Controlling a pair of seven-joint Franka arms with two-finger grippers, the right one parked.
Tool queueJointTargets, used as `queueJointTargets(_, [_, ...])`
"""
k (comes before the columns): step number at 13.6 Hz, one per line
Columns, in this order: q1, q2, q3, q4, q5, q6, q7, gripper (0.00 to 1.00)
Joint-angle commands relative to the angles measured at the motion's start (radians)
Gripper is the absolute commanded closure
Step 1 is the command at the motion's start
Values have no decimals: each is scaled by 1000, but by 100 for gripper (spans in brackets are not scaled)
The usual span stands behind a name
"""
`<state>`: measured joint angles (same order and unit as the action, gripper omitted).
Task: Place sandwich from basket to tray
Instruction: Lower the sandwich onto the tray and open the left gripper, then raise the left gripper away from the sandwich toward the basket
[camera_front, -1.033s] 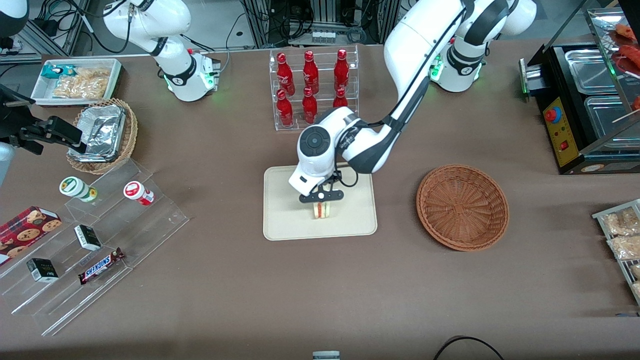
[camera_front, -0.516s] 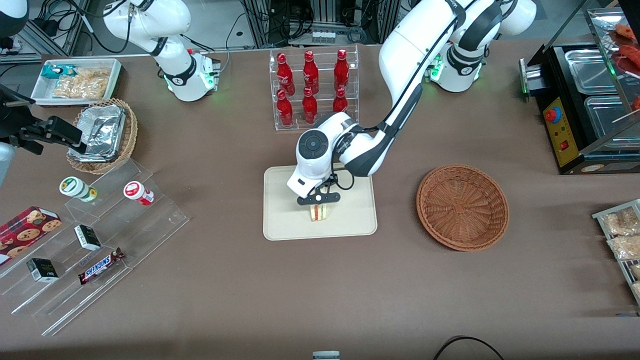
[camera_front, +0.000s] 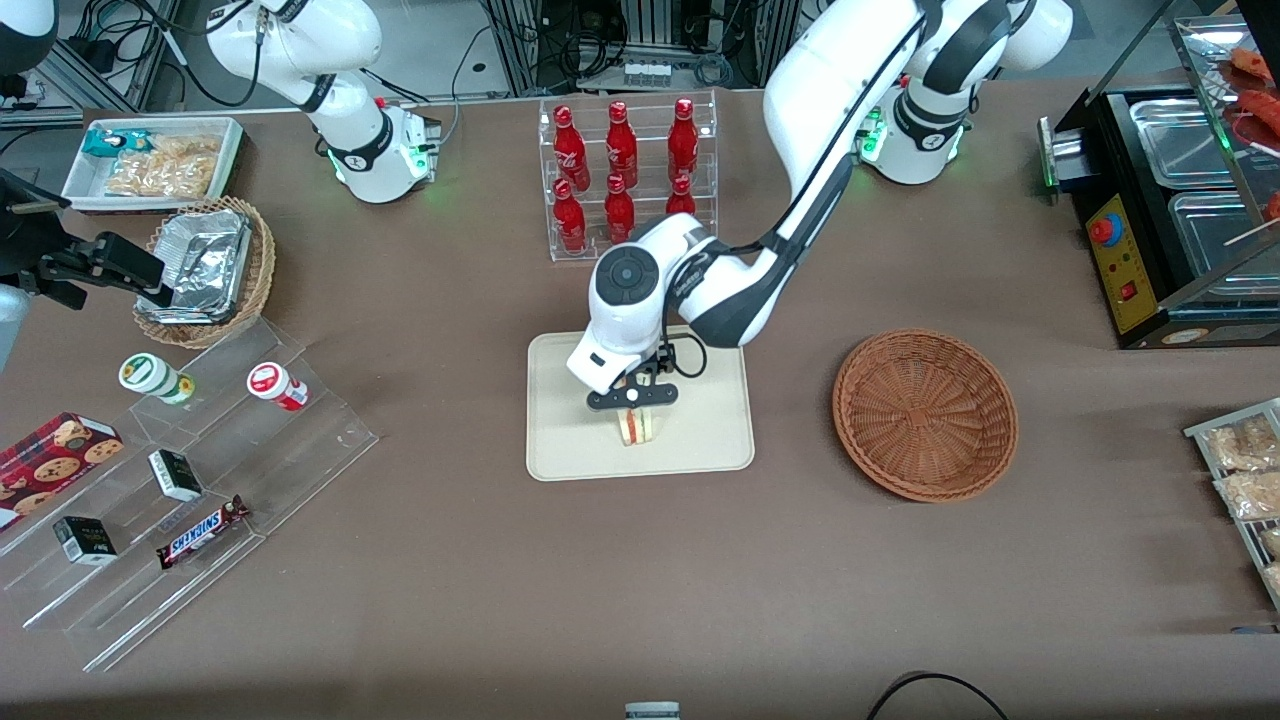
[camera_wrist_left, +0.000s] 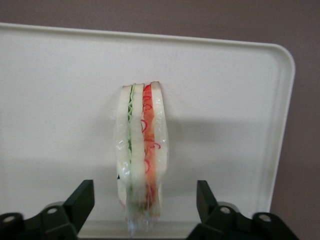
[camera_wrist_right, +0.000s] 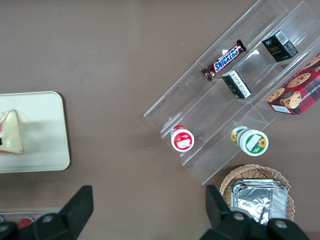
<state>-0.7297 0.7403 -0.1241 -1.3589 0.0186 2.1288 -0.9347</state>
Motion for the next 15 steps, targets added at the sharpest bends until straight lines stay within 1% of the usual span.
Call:
queueJointTargets(1, [-4,-100,24,-19,11,-108,-19,0])
queueJointTargets(2, [-5,-123,55,-19,11,-157,-13,0])
queueJointTargets(4, [-4,-165,72,-20,6,-225,-22,0])
queueJointTargets(8, [10,-202,127,-26,7,-352,-29,0])
queueJointTargets(10, [38,-219,149,-35,7,-435,-23,0])
queueJointTargets(12, [104,-254,152,-77,9,-438,-3,0])
queueJointTargets(15, [166,-324,152,-164,9,-434,108,0])
